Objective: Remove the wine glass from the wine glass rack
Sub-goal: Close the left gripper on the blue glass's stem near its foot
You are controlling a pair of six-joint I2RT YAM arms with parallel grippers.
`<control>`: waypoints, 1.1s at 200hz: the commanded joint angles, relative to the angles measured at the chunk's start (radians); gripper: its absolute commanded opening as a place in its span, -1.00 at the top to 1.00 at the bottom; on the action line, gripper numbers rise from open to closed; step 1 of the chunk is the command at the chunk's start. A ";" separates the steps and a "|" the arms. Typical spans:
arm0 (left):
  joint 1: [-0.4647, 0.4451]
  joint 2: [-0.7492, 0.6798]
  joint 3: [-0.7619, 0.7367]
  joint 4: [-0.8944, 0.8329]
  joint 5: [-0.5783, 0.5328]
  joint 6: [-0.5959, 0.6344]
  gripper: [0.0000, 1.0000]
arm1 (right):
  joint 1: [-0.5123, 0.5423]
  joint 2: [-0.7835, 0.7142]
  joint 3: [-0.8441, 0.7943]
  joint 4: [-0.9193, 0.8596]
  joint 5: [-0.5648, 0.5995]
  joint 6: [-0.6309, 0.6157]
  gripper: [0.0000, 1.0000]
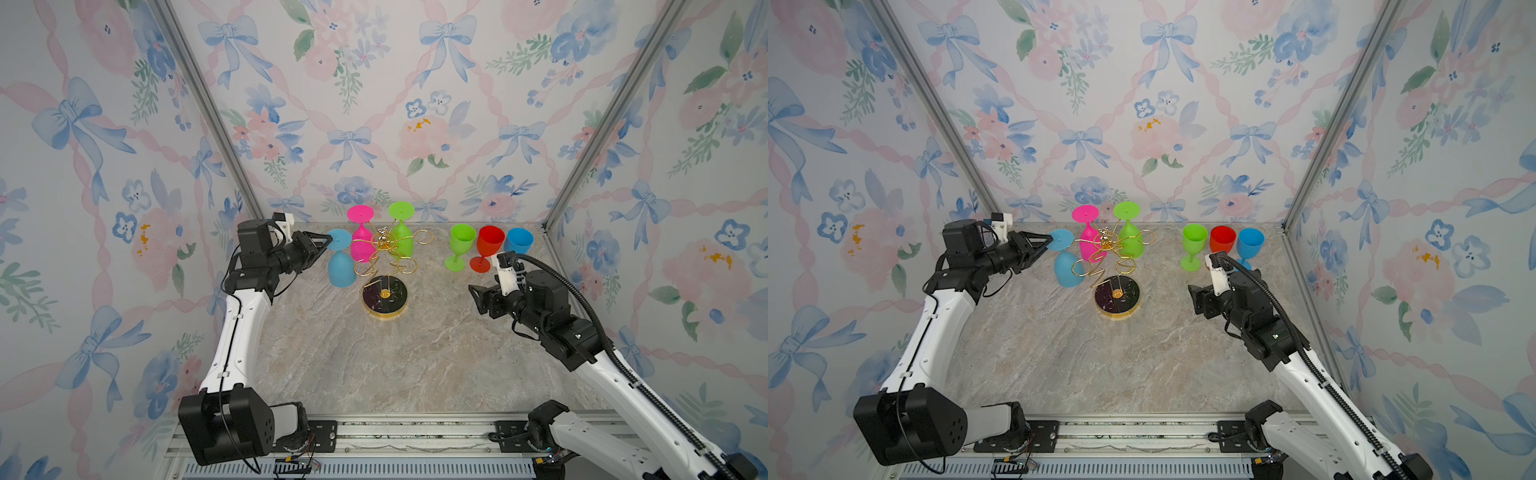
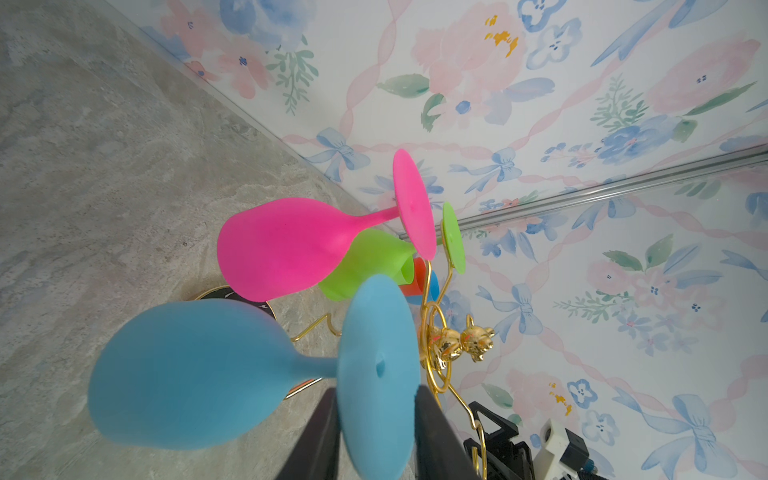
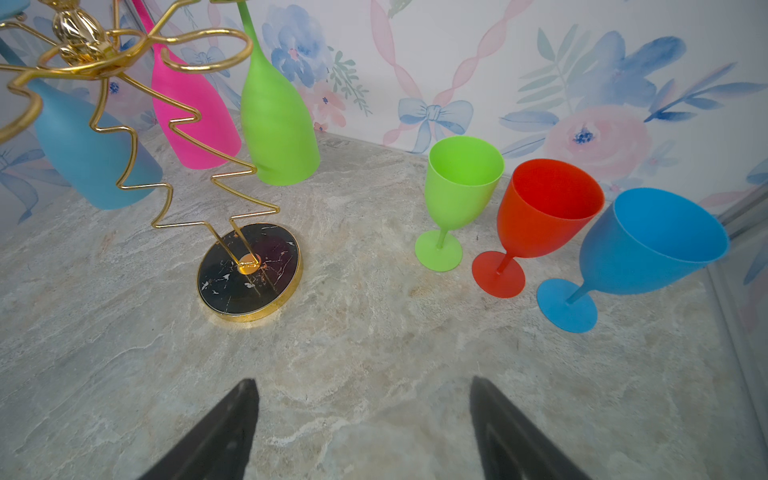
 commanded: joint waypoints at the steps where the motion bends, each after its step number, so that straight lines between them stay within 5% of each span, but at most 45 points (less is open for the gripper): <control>1: -0.003 0.006 -0.019 0.028 0.014 -0.007 0.40 | 0.009 -0.013 -0.013 0.011 0.012 0.015 -0.63; 220: -0.005 -0.030 -0.051 0.088 0.026 -0.089 0.89 | 0.010 -0.004 -0.013 0.013 0.012 0.019 -0.63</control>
